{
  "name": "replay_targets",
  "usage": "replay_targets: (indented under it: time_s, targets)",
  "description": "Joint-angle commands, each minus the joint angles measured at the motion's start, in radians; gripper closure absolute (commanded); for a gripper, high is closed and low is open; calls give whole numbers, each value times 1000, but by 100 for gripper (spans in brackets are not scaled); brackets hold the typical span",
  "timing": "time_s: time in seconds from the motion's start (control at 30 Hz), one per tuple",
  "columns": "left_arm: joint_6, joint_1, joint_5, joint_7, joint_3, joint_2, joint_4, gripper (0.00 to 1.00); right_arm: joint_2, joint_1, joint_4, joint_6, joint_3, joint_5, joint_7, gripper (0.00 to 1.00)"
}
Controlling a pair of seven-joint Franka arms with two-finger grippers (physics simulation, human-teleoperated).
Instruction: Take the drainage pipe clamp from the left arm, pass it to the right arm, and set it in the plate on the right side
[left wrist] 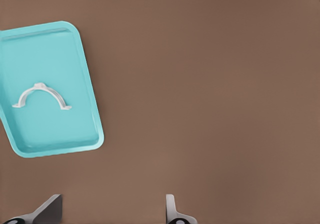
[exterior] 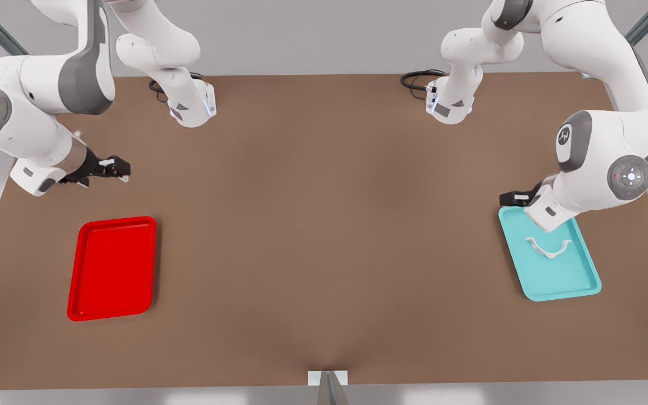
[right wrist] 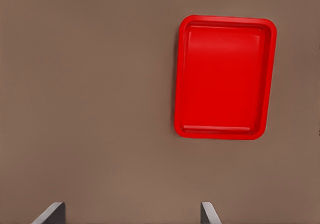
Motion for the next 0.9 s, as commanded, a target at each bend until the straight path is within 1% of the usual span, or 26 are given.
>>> replay_targets:
  time_s: [0.0,0.07,0.13,0.17,0.23,0.27,0.3,0.33,0.37,0.43,0.47,0.53,0.6,0.67,0.7,0.77,0.87]
  targets:
    - [19,-1,1,23,0,-1,0,0,-1,-11,-1,25,0,-1,-40,0]
    - [34,3,-2,77,3,22,-1,0,-1,-11,1,22,-2,-1,-37,0]
    - [290,9,-53,184,87,126,-56,0,0,-11,2,22,-3,7,-37,0]
    - [382,22,-53,276,95,155,-119,0,2,-11,2,24,-3,7,-37,0]
    - [502,55,-54,483,121,218,-153,0,2,-10,2,24,-3,5,-37,0]
    - [548,58,-54,569,141,227,-173,0,2,-11,2,24,-3,5,-37,0]
    - [602,58,-54,762,179,241,-190,0,3,-10,2,24,-2,5,-37,0]
    - [625,56,-57,932,227,261,-193,0,3,-10,2,24,-3,5,-37,0]
    - [639,65,-76,985,239,275,-193,0,3,-10,2,24,-2,5,-37,0]
    - [689,154,-80,1256,238,307,-187,0,2,-11,-1,24,-2,5,-37,0]
    - [691,171,-80,1333,238,306,-190,0,2,-11,1,24,-2,7,-37,0]
    - [720,171,-77,1401,241,315,-187,0,0,-10,-5,22,-2,5,-37,0]
    - [806,176,-79,1554,254,342,-188,0,0,2,-13,31,6,-3,-26,0]
    - [809,176,-74,1661,258,361,-187,0,9,16,-13,62,9,-6,3,0]
    - [836,176,-76,1690,276,370,-187,0,9,10,-14,68,7,-3,5,0]
    - [833,177,-73,1753,284,375,-204,0,6,7,-11,70,3,-1,5,0]
    - [876,184,-68,1741,293,410,-204,0,0,12,-14,77,4,11,5,0]
